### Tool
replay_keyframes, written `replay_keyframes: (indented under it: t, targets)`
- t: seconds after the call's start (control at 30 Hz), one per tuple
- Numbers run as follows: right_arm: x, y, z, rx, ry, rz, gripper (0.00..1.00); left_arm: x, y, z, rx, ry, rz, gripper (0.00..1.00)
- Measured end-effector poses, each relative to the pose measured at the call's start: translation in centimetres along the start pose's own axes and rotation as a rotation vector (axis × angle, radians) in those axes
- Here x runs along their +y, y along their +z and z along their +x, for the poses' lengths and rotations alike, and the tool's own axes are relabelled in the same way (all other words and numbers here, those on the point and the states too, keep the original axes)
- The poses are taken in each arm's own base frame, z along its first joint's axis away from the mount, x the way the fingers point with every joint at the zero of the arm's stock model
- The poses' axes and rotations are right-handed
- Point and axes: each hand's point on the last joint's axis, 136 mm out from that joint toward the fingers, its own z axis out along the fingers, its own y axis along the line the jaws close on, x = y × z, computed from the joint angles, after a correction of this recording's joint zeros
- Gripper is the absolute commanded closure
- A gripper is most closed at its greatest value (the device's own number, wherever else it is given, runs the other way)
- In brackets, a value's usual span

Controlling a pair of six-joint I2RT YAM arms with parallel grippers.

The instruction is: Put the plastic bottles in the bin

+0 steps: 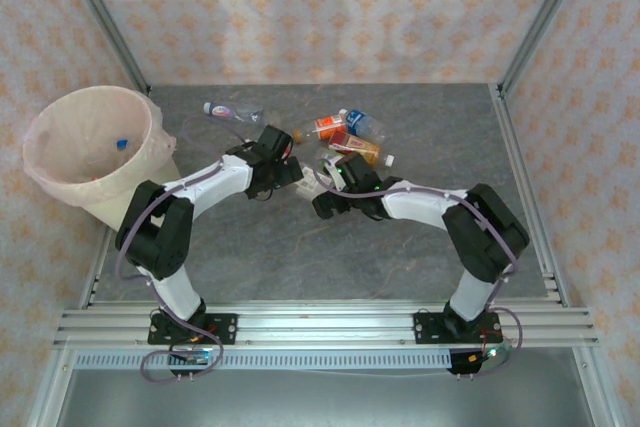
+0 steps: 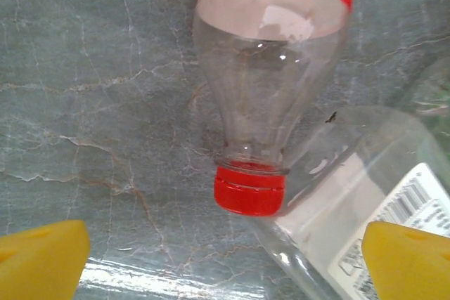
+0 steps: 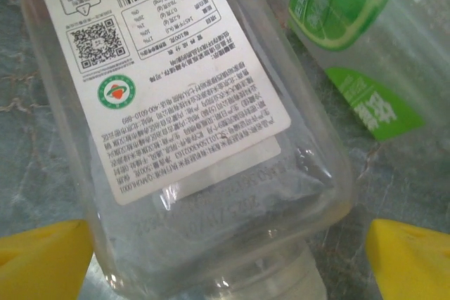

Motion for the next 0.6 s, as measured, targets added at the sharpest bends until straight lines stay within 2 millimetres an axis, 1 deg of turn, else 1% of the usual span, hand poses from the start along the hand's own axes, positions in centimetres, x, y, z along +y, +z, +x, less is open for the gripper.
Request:
replay_keyframes:
  t: [0.1,0.4,0.53,0.6]
  targets:
    - [0.1,0.7,-0.1,0.009,-0.042,0.012,0.01,0.2,0.8,0.4,0.015,-0.007,-0.015,0.00]
    - [0.4,2.2,0.1,0.036,-0.123,0.017,0.00,-0.2,1.1,0.1,0.013,-0.009,-0.014,0.00]
    - [0.0,2.7,0.5,0.049,-0.125,0.046,0.06,-0.2,1.1,0.0,0.013,-0.009,-0.013,0.00]
    - [-0.1,3.0,0.7,0.052,-0.119,0.060,0.12,-0.2,1.0,0.0,0.012,-0.009,-0.012,0.00]
